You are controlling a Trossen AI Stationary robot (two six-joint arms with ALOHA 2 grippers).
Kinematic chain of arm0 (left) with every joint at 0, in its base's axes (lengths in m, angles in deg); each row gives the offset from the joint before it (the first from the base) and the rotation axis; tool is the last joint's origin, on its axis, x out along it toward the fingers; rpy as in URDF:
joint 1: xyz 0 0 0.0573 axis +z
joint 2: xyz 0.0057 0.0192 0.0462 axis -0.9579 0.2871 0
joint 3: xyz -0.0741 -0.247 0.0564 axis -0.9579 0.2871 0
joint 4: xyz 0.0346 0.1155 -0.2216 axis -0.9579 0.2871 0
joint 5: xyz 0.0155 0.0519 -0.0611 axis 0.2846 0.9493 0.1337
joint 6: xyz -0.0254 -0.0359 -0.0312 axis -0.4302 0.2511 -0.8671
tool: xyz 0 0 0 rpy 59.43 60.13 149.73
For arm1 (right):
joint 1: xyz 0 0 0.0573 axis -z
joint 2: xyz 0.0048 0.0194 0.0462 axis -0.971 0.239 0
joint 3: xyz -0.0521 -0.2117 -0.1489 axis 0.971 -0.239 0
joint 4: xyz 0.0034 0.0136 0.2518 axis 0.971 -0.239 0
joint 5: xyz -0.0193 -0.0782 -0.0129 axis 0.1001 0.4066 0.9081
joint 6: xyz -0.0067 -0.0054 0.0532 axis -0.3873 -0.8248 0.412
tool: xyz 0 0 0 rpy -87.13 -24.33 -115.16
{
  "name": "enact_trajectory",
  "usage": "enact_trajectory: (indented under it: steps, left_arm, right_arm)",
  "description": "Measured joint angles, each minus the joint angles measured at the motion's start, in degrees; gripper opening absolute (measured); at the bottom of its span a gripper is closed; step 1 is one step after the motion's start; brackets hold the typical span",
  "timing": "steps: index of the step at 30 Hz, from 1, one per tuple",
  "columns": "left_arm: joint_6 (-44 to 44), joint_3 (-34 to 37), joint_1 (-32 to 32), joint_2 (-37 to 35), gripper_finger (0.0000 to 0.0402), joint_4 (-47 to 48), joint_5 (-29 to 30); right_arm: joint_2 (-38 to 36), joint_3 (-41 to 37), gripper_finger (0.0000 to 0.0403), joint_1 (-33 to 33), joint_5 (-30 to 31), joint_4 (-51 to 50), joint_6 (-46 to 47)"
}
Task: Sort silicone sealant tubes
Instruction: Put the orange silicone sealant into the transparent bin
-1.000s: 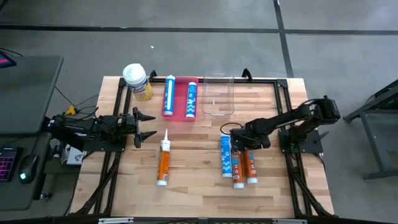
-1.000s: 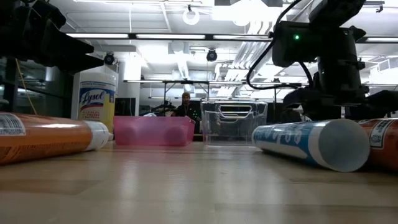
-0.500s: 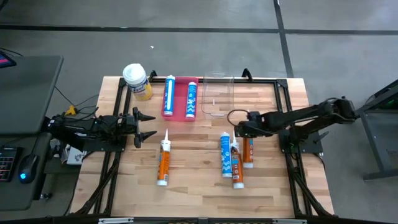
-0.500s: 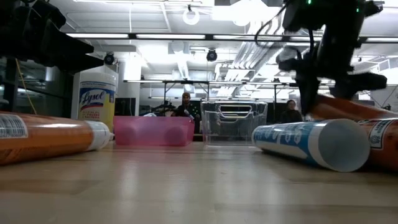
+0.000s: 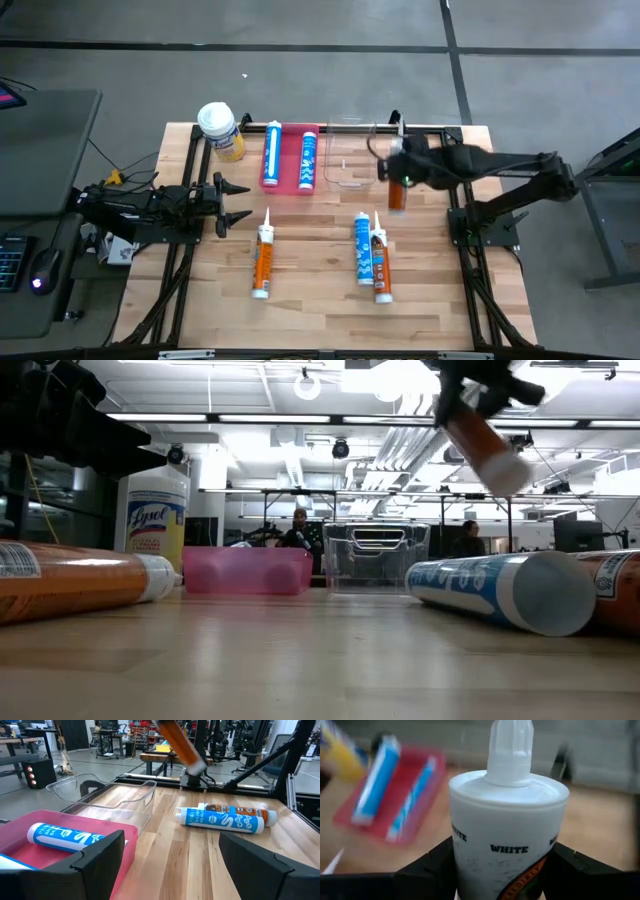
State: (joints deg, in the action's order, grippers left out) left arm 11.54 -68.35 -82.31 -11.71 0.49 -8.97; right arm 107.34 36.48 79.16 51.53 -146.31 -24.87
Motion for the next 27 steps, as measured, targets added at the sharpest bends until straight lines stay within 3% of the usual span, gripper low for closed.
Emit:
enact_trajectory:
  steps: [5, 8, 19, 27]
  left_arm:
    - [0.0, 0.0, 0.0, 0.0, 0.0319, 0.0, 0.0]
    - [0.0, 0.0, 0.0, 0.0, 0.0319, 0.0, 0.0]
    - [0.0, 0.0, 0.0, 0.0, 0.0319, 0.0, 0.0]
    - [0.0, 0.0, 0.0, 0.0, 0.0319, 0.0, 0.0]
  right_arm:
    - [4.4, 4.9, 0.0207, 4.0, 13.5, 5.7, -16.0]
    - [7.1, 5.4, 0.0207, 6.6, 16.8, 14.4, -25.9]
    - [18.1, -1.0, 0.0207, 15.9, 12.3, 57.3, -51.9]
    - [26.0, -4.1, 0.0207, 20.5, 8.6, 76.9, -53.0]
